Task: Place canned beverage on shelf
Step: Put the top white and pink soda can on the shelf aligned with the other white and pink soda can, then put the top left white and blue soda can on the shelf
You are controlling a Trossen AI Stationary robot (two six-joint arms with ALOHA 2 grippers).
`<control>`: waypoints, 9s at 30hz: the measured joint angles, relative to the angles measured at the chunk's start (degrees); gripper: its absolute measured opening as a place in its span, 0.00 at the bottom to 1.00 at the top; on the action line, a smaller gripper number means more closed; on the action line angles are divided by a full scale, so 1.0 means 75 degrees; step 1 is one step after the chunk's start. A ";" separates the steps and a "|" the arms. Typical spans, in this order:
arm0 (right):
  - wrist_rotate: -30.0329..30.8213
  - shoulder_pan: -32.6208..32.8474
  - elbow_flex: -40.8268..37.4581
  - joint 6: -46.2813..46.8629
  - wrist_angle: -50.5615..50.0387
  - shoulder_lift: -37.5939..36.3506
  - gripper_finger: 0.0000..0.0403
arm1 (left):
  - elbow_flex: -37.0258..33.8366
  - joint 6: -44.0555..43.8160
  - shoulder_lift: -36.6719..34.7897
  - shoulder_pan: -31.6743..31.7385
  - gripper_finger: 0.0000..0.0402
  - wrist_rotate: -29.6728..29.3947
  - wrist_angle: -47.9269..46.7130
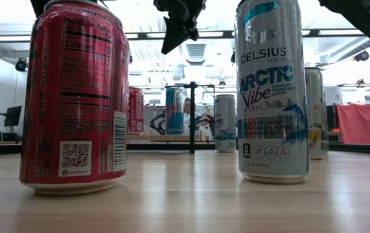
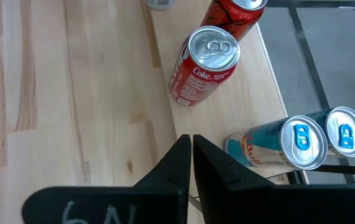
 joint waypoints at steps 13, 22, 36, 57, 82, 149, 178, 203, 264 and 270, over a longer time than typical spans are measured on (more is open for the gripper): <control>0.0000 0.0000 -0.0003 0.0006 -0.0007 0.0000 0.02 | 0.0177 -0.0417 0.0272 -0.0003 0.00 -0.1058 0.0772; -0.0002 0.0000 -0.0003 0.0003 -0.0035 0.0003 0.02 | 0.0766 -0.0558 -0.0341 0.0012 0.00 -0.1306 -0.0837; -0.0003 0.0000 -0.0087 0.0024 -0.0009 0.0017 0.02 | -0.0003 -0.1044 -0.0646 0.0009 0.00 -0.1343 -0.0609; -0.0003 0.0000 -0.0105 0.0056 -0.0009 0.0017 0.02 | 0.0021 -0.2369 -0.0618 0.0009 0.00 -0.1158 -0.0439; -0.0003 0.0000 -0.0105 0.0080 0.0047 0.0017 0.02 | 0.0016 -0.3528 -0.0535 0.0009 0.00 -0.1213 -0.0734; -0.0003 -0.0003 -0.0717 0.0102 0.0219 0.0012 0.02 | 0.0012 -0.0755 0.1198 0.0022 0.00 -0.1256 -0.0087; -0.0006 -0.0003 -0.0717 0.0012 0.0085 0.0009 0.02 | 0.0456 0.3093 -0.0153 0.0234 0.00 0.0619 -0.1226; -0.0006 0.0000 -0.1047 -0.0198 0.0044 -0.0003 0.02 | -0.0250 0.4444 0.0803 0.1813 0.00 -0.0792 0.0017; -0.0005 0.1790 -0.1892 0.0542 0.1788 -0.0005 0.02 | -0.3570 0.0035 -0.3256 -0.3136 0.00 0.2535 0.8022; -0.0012 0.2188 -0.1997 0.0660 0.1792 -0.0006 0.02 | -0.3562 -0.0015 -0.2609 -0.3922 0.00 0.2511 0.8444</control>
